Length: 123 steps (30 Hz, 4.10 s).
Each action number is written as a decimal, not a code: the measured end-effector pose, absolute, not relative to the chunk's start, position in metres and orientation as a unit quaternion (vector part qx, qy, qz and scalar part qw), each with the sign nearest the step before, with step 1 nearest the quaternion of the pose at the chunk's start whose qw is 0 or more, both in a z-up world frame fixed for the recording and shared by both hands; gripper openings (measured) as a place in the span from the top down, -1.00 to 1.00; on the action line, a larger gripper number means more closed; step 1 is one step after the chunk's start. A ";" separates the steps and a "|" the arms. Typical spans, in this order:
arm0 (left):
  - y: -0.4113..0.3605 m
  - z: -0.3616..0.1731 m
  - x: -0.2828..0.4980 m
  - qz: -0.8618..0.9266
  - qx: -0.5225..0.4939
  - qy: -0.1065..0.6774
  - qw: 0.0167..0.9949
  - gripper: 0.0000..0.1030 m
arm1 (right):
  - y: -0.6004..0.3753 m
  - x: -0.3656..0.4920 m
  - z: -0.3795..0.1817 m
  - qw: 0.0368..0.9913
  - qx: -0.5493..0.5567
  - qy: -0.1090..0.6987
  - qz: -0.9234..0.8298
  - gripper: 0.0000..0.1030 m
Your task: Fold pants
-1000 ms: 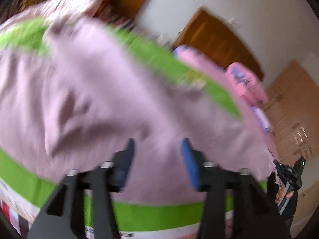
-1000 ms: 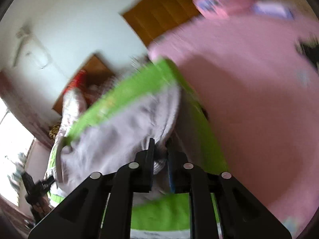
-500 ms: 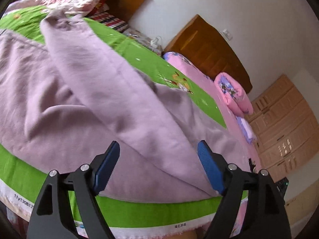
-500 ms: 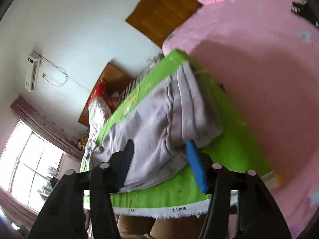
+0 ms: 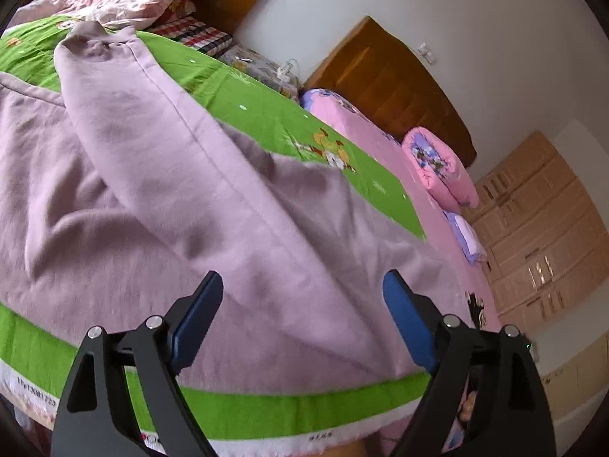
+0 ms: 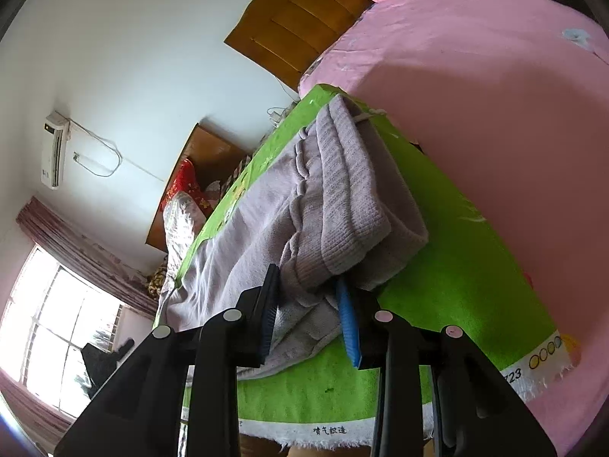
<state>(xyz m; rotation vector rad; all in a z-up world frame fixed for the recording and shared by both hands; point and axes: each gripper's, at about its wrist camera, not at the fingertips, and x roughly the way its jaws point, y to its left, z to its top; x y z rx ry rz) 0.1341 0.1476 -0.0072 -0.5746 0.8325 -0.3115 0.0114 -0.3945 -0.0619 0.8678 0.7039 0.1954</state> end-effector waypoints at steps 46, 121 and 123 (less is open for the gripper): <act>0.158 -0.024 0.053 -0.005 -0.193 0.326 0.925 -0.44 | -0.375 -0.009 -0.038 0.875 0.343 0.340 0.023 -0.19; 0.410 -0.020 0.159 0.114 -0.282 0.381 0.873 -0.96 | 0.271 0.363 -0.033 0.705 -0.008 0.575 0.416 0.21; 0.422 -0.014 0.147 0.128 -0.287 0.367 0.875 -0.96 | 0.279 0.355 -0.034 0.699 -0.021 0.576 0.424 0.28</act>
